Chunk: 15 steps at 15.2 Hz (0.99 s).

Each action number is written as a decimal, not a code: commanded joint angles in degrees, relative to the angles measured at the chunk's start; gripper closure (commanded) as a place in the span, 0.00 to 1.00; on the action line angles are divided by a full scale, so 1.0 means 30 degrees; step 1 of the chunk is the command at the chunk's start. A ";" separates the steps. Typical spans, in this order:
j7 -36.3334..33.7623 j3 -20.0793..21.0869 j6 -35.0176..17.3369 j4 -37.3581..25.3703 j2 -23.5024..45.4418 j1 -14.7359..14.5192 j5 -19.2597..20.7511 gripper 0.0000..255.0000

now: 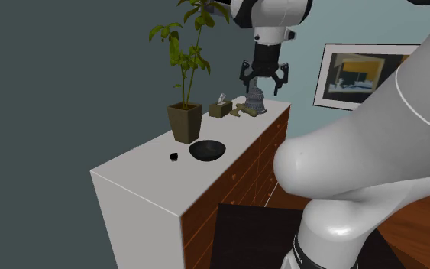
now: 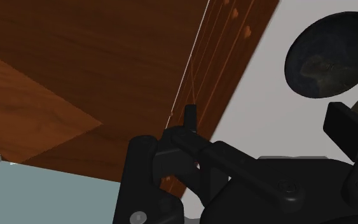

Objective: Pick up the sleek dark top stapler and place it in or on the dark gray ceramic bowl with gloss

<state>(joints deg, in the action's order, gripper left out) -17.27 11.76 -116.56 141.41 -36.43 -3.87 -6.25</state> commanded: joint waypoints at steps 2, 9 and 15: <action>-0.0775 0.0936 -0.1650 0.0321 0.1185 -0.0324 -0.0331 0.00; -0.2888 0.3291 -0.5344 0.0208 0.4713 -0.0737 -0.0377 0.00; -0.5484 0.5403 -0.8200 -0.0820 0.8519 -0.0592 0.1130 0.00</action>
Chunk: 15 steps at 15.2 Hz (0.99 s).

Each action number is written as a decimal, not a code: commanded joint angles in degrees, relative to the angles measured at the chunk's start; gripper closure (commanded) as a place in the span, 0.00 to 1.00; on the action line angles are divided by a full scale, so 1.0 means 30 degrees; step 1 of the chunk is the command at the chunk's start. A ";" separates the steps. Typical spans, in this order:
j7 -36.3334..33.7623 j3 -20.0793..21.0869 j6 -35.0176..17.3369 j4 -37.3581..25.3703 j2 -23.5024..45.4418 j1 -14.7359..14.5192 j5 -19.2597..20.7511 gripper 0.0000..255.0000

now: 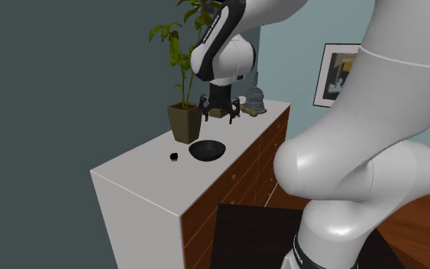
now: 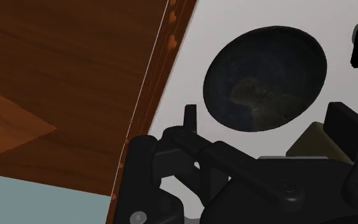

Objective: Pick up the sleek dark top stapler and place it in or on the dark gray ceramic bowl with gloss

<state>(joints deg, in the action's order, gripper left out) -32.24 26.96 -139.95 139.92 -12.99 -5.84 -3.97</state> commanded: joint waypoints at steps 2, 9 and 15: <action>-0.1667 0.0986 -0.1214 -0.0858 0.2129 0.0161 0.1404 0.00; -0.6832 0.1642 -0.2981 -0.3604 0.7558 -0.0775 0.6913 0.00; -1.0218 0.0261 -0.3351 -0.6928 1.1951 -0.3443 1.0716 0.00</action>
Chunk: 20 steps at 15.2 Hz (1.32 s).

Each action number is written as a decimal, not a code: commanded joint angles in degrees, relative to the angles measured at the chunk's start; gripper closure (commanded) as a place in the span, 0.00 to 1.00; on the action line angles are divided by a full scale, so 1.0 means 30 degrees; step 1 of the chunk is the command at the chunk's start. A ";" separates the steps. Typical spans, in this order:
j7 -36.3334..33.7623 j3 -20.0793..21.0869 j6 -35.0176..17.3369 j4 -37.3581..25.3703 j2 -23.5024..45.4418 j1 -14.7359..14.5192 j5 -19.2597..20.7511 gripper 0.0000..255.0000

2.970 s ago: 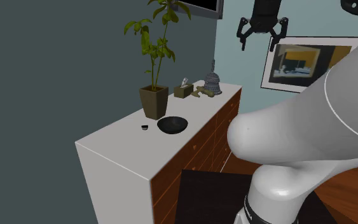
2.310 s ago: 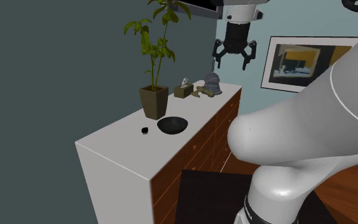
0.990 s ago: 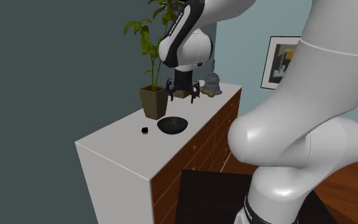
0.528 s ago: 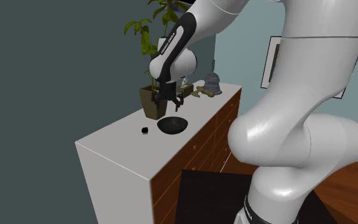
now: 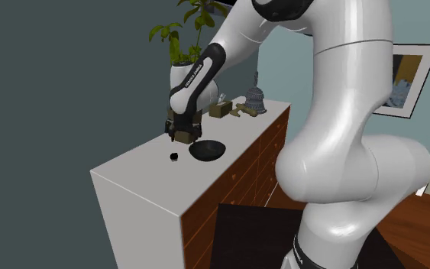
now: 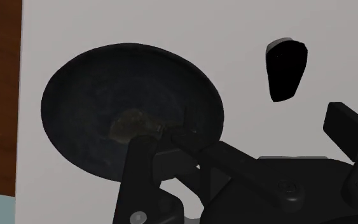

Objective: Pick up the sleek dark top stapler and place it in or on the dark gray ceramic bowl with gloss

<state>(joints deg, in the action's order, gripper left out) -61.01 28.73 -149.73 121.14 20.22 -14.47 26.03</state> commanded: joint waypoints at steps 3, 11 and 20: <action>-0.1655 -0.1053 -0.0080 -0.2594 0.2936 -0.1957 0.1859 0.00; -0.2396 -0.2102 -0.0862 -0.3774 0.4927 -0.2902 0.2951 0.00; -0.2438 -0.2172 -0.0913 -0.3871 0.5075 -0.2960 0.3020 1.00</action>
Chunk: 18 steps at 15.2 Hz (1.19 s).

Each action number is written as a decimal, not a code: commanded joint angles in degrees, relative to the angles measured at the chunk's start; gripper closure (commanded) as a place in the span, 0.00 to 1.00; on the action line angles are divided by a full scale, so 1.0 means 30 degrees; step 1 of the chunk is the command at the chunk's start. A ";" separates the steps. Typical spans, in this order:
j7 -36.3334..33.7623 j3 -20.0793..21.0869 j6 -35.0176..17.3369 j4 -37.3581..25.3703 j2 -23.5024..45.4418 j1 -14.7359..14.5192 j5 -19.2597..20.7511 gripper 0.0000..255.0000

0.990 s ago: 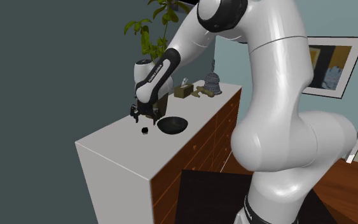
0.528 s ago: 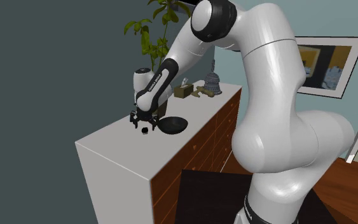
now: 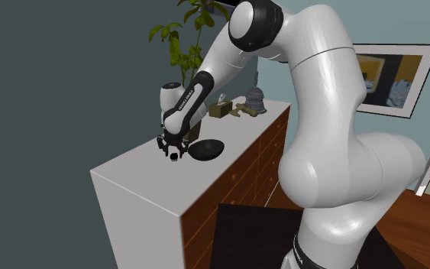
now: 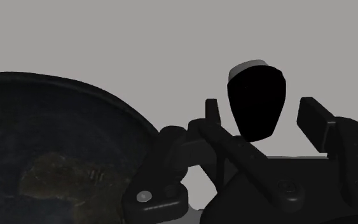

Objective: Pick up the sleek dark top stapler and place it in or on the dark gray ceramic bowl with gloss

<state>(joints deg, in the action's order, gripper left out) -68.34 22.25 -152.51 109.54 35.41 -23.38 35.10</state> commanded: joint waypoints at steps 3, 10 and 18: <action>-0.0005 -0.0016 0.0007 0.0011 0.0009 0.0007 0.0002 1.00; 0.0116 0.0119 0.0157 0.0061 -0.0188 0.0111 -0.0139 1.00; 0.1064 0.1156 0.1418 0.0275 -0.1680 0.0874 -0.1318 1.00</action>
<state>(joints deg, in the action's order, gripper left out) -65.64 25.27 -148.82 110.29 31.01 -21.15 31.70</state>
